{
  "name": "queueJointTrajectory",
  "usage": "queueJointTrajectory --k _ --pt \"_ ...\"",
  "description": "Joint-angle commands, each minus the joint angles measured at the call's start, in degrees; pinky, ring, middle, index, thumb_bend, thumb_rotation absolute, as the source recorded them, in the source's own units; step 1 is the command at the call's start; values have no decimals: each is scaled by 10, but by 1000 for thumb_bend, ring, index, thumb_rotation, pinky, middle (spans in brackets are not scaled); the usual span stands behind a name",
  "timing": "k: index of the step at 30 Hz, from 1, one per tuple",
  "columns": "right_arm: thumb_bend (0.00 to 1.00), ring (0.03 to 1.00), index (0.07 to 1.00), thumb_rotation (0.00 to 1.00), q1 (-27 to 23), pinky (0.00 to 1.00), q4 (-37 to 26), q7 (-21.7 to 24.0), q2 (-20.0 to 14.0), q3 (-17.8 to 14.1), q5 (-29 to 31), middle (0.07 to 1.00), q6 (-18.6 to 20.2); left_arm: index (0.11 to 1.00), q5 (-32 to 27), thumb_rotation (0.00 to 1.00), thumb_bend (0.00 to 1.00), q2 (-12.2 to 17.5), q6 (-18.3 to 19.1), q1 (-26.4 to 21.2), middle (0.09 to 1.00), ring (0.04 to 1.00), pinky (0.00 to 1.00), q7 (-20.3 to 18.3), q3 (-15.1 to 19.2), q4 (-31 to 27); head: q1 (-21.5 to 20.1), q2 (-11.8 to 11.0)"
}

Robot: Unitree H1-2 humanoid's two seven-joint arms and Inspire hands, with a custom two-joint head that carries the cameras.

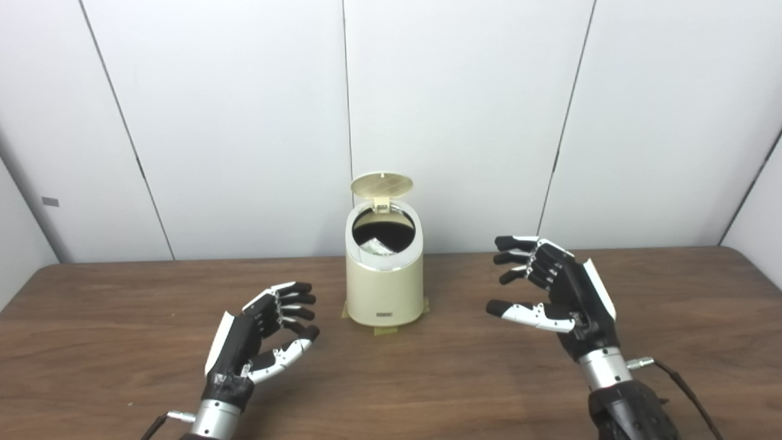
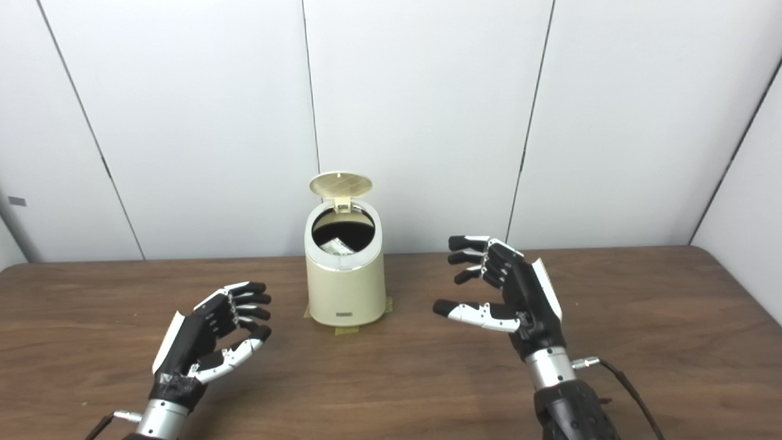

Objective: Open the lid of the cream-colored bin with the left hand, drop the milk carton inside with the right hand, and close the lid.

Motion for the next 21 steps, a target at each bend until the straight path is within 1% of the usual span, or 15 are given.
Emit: queueJointTrajectory --k 1,3,4,6,8,10,12,15,16,19,21 --pt "762 677 774 340 -13 539 -6 -3 3 -2 2 773 -28 830 19 212 664 15 22 -31 797 732 641 8 3 -41 7 -1" --pt "748 670 767 339 -8 520 -1 -7 7 -2 -8 770 -38 875 26 319 776 29 58 -62 846 794 699 0 5 -64 14 -4" --pt "738 666 766 334 -7 513 3 -8 9 -2 -10 769 -44 892 29 346 812 37 80 -79 868 824 715 -6 4 -78 14 -4" --pt "732 670 766 330 -5 519 12 -6 9 -3 -7 772 -52 932 32 352 841 53 117 -110 921 893 762 -22 -1 -99 19 -7" --pt "739 680 766 337 -3 522 23 -5 9 -5 -1 772 -63 954 47 342 885 69 150 -149 951 939 810 -34 -9 -113 21 -10" --pt "744 683 765 337 -2 523 31 -3 10 -8 6 772 -68 968 66 346 909 80 180 -183 965 960 835 -39 -20 -123 22 -12" --pt "759 683 761 335 -2 517 35 -4 12 -10 9 770 -67 986 83 360 943 92 207 -227 988 987 882 -49 -34 -121 23 -12" --pt "759 682 757 337 -3 506 41 -3 11 -9 6 767 -73 999 106 388 989 102 240 -284 999 999 889 -62 -53 -107 20 -15" --pt "757 678 757 338 -3 503 42 -3 12 -9 6 765 -74 1000 115 394 995 104 246 -299 1000 1000 885 -66 -60 -101 19 -15" --pt "749 662 751 328 -1 495 39 -5 13 -8 1 757 -74 1000 138 417 1000 107 260 -335 1000 1000 900 -76 -79 -85 17 -16" --pt "748 658 754 345 -1 493 39 -9 12 -8 -7 757 -72 1000 147 423 1000 107 266 -349 1000 1000 886 -78 -85 -78 15 -17"
